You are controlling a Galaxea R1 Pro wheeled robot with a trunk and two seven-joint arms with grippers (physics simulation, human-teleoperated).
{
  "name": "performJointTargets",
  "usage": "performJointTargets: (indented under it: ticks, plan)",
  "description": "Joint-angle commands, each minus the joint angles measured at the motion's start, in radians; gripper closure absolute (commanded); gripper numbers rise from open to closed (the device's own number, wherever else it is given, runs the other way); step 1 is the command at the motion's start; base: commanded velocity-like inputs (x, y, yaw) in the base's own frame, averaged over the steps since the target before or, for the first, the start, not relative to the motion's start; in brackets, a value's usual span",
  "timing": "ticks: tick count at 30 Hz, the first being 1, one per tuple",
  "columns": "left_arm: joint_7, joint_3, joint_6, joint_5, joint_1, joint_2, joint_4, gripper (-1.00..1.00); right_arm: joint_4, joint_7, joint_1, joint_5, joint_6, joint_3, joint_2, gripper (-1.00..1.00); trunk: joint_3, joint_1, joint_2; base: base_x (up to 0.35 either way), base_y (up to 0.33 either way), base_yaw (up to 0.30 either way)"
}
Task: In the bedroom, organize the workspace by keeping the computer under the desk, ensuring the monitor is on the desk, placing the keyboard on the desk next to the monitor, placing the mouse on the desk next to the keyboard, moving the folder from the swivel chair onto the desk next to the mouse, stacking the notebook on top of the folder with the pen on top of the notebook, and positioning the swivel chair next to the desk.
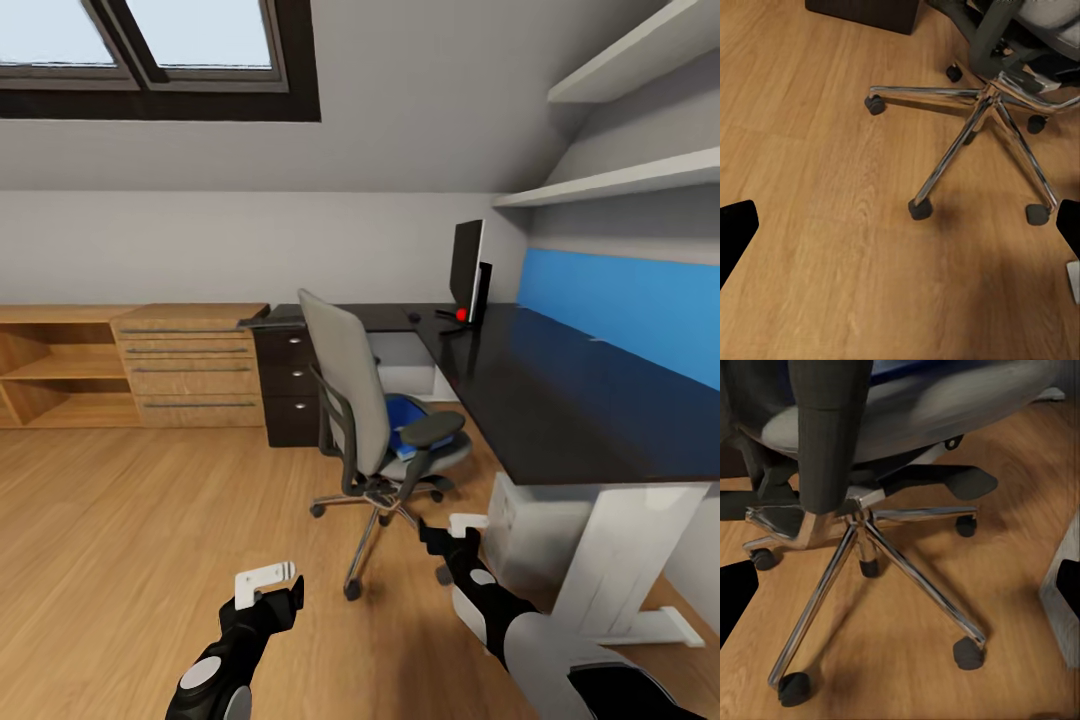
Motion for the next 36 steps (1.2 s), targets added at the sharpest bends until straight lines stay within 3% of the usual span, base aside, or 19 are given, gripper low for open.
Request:
performJointTargets:
  ticks: [1, 9, 36]
  plan:
    - [0.009, -0.001, 0.003, 0.011, 0.000, 0.000, -0.002, -1.00, 0.001, -0.014, 0.000, -0.007, -0.001, 0.005, 0.000, -1.00, -0.001, 0.000, 0.000, 0.172, -0.128, 0.000]
    - [0.009, -0.001, 0.003, 0.012, 0.000, 0.000, -0.002, -1.00, 0.002, -0.087, 0.000, -0.006, 0.008, 0.007, 0.000, -1.00, -0.001, 0.000, 0.000, 0.128, -0.097, 0.000]
    - [0.009, -0.001, 0.003, 0.011, 0.000, 0.000, -0.002, -1.00, 0.002, -0.093, -0.001, -0.007, 0.011, 0.006, 0.000, -1.00, -0.001, 0.000, 0.000, 0.094, -0.017, 0.000]
